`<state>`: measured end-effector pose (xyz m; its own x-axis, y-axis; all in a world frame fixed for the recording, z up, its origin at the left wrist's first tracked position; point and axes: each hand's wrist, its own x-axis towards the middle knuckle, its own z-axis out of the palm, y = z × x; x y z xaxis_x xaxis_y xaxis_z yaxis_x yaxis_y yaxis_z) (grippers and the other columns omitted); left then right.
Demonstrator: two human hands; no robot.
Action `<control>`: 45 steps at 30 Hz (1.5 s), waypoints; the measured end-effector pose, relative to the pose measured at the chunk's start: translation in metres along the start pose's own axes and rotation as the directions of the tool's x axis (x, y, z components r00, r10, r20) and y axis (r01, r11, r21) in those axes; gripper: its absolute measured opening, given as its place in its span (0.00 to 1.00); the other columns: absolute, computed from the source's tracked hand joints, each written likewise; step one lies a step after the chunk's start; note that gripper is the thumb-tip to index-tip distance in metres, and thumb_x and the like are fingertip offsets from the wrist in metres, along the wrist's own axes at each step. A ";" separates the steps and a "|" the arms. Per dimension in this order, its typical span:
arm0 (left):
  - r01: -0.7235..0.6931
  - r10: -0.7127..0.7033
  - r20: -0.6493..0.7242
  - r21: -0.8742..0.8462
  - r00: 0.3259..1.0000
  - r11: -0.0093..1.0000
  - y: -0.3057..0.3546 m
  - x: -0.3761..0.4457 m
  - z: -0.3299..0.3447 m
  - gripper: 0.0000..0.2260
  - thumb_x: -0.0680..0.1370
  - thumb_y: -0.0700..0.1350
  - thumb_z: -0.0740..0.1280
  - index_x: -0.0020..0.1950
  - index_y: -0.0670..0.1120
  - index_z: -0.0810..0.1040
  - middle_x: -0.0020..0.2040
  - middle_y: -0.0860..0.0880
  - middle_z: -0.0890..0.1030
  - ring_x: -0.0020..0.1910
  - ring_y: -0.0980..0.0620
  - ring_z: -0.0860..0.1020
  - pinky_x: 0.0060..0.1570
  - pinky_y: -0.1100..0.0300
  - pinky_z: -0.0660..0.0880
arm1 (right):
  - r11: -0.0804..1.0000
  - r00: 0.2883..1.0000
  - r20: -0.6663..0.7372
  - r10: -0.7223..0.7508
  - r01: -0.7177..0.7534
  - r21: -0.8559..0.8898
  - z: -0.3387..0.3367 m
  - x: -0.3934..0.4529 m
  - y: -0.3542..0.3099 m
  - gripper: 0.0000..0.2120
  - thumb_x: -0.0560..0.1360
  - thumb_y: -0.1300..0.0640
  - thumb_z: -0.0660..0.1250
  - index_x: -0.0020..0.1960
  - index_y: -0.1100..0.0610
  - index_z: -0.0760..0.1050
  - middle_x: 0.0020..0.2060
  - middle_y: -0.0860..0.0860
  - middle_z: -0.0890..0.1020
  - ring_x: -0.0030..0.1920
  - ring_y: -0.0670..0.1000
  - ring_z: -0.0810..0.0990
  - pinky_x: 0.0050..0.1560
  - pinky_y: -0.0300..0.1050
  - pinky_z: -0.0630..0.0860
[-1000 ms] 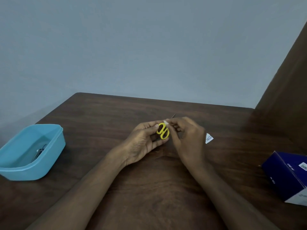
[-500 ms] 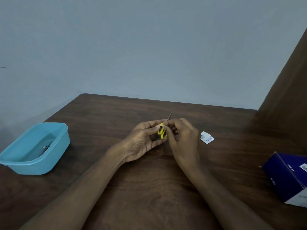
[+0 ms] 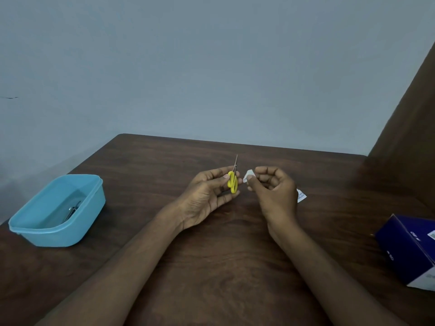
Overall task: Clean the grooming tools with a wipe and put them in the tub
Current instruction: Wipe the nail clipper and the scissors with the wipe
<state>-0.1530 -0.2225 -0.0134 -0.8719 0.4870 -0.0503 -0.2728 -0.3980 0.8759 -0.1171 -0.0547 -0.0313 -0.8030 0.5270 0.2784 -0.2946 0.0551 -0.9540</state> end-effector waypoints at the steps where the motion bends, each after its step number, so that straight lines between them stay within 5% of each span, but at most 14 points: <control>1: 0.003 -0.003 0.000 -0.002 1.000 1.000 0.000 0.000 0.000 0.16 0.85 0.35 0.63 0.73 0.36 0.76 0.69 0.36 0.81 0.68 0.43 0.82 0.65 0.48 0.80 | 0.999 1.000 0.007 0.025 -0.025 0.028 -0.001 0.000 -0.001 0.10 0.74 0.67 0.79 0.51 0.56 0.83 0.42 0.52 0.88 0.43 0.53 0.87 0.53 0.55 0.86; 9: 0.021 -0.023 0.032 0.050 0.999 0.999 -0.001 -0.002 0.001 0.14 0.85 0.36 0.62 0.70 0.39 0.79 0.67 0.37 0.82 0.69 0.44 0.80 0.67 0.49 0.79 | 0.999 0.995 0.092 -0.041 0.041 0.006 0.001 -0.004 -0.001 0.02 0.77 0.58 0.78 0.48 0.56 0.87 0.41 0.52 0.89 0.46 0.56 0.89 0.46 0.49 0.83; 14: 0.026 -0.038 0.108 0.111 0.993 0.993 -0.003 -0.004 0.001 0.15 0.85 0.35 0.62 0.71 0.39 0.79 0.66 0.38 0.83 0.68 0.44 0.82 0.68 0.51 0.79 | 0.902 0.944 -0.043 -0.326 0.297 -0.313 -0.003 -0.003 -0.005 0.05 0.76 0.54 0.79 0.42 0.51 0.86 0.35 0.43 0.86 0.37 0.44 0.85 0.42 0.49 0.83; 19: -0.020 0.003 0.133 0.129 0.991 0.991 -0.004 -0.004 0.001 0.17 0.85 0.36 0.63 0.74 0.37 0.76 0.69 0.35 0.80 0.71 0.41 0.77 0.70 0.49 0.77 | 0.831 0.893 0.191 -0.407 0.449 -0.329 0.003 -0.013 -0.004 0.02 0.78 0.51 0.77 0.50 0.47 0.88 0.42 0.42 0.85 0.43 0.45 0.84 0.44 0.47 0.80; 24: -0.066 0.059 0.120 0.049 0.991 0.997 0.000 -0.005 0.001 0.17 0.86 0.38 0.62 0.74 0.36 0.75 0.65 0.39 0.83 0.67 0.44 0.81 0.69 0.51 0.78 | 0.800 0.844 0.270 -0.463 0.529 -0.284 0.003 -0.015 -0.003 0.05 0.78 0.55 0.77 0.51 0.47 0.88 0.44 0.41 0.84 0.47 0.47 0.84 0.45 0.51 0.80; 32: -0.104 0.104 0.087 -0.006 0.991 0.995 0.001 -0.005 0.006 0.17 0.81 0.42 0.67 0.69 0.40 0.80 0.64 0.42 0.84 0.61 0.48 0.84 0.60 0.56 0.83 | 0.798 0.811 0.331 -0.482 0.563 -0.216 -0.004 -0.010 -0.008 0.03 0.77 0.54 0.75 0.45 0.52 0.85 0.39 0.43 0.82 0.43 0.50 0.79 0.44 0.51 0.77; 38: -0.087 0.088 0.066 -0.011 0.994 0.996 0.003 -0.004 0.001 0.17 0.83 0.41 0.66 0.72 0.37 0.78 0.65 0.40 0.84 0.64 0.45 0.84 0.61 0.51 0.83 | 0.845 0.884 -0.017 -0.467 0.440 -0.305 -0.004 -0.005 -0.006 0.04 0.78 0.53 0.75 0.44 0.49 0.83 0.41 0.43 0.84 0.44 0.50 0.81 0.43 0.55 0.79; 41: -0.072 0.065 0.118 0.054 0.991 0.996 0.000 -0.006 0.002 0.16 0.83 0.42 0.67 0.70 0.38 0.80 0.61 0.41 0.85 0.62 0.47 0.84 0.61 0.51 0.83 | 0.755 0.856 0.089 -0.509 0.493 -0.432 -0.003 -0.009 -0.006 0.01 0.78 0.51 0.76 0.47 0.46 0.87 0.45 0.40 0.83 0.51 0.49 0.79 0.46 0.50 0.77; 45: -0.102 0.099 0.080 0.030 0.992 0.994 0.002 -0.006 0.002 0.14 0.84 0.41 0.66 0.69 0.40 0.81 0.60 0.44 0.86 0.59 0.51 0.85 0.58 0.56 0.83 | 0.757 0.846 0.186 -0.499 0.530 -0.382 0.003 -0.017 -0.009 0.02 0.76 0.53 0.78 0.47 0.45 0.87 0.46 0.40 0.82 0.53 0.48 0.79 0.49 0.38 0.75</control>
<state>-0.1479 -0.2245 -0.0108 -0.8593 0.5059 0.0751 -0.1705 -0.4218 0.8905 -0.1023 -0.0668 -0.0273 -0.6290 0.2605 0.7325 -0.4513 0.6448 -0.6168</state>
